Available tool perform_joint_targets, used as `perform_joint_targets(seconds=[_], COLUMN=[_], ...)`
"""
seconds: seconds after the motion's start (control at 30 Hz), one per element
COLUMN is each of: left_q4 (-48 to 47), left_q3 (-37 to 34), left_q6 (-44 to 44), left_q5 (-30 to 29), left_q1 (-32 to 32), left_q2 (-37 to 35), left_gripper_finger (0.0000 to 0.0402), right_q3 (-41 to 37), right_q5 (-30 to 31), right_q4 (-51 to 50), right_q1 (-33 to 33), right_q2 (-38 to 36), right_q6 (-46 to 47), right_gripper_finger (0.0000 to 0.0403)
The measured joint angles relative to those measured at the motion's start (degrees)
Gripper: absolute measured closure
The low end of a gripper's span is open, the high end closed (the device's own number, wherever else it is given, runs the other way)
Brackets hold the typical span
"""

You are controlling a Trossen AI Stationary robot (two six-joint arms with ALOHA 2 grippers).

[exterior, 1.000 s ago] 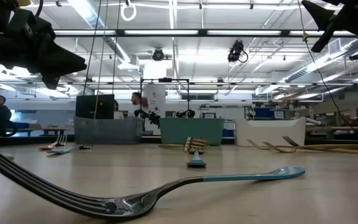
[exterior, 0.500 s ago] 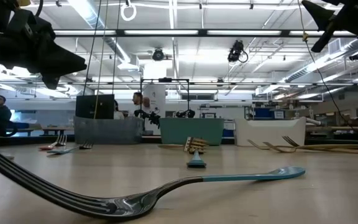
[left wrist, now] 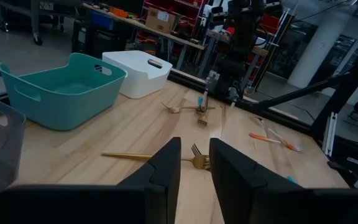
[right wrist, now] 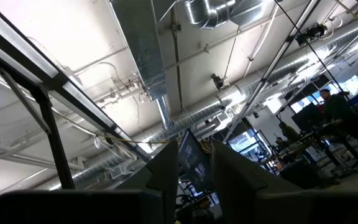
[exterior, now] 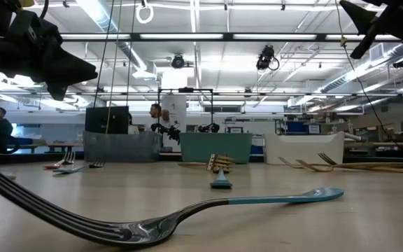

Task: Sort silverware by color (type)

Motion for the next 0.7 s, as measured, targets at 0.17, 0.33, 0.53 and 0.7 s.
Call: perform_joint_targets(seconds=[0.17,0.33,0.53,0.7], left_q4=[0.33,3.56,3.96,3.89], left_q3=[-0.03,-0.04,-0.04,-0.04], left_q6=[0.02,0.38,-0.31,-5.63], left_q5=[-0.01,-0.02,-0.04,-0.07], left_q1=[0.0,0.05,0.04,0.04], left_q2=[0.0,0.02,0.02,0.02], left_gripper_finger=[0.0308,0.0308,0.0308,0.0308], right_q3=[0.0,0.0,0.0,0.0], right_q5=[0.0,0.0,0.05,5.43], right_q4=[-0.02,-0.01,0.02,0.28], right_q1=[0.0,0.0,0.0,0.0], right_q2=[0.0,0.0,-0.01,-0.02], right_q6=[0.0,0.0,0.0,0.0], right_gripper_finger=[0.0302,0.0302,0.0302,0.0302])
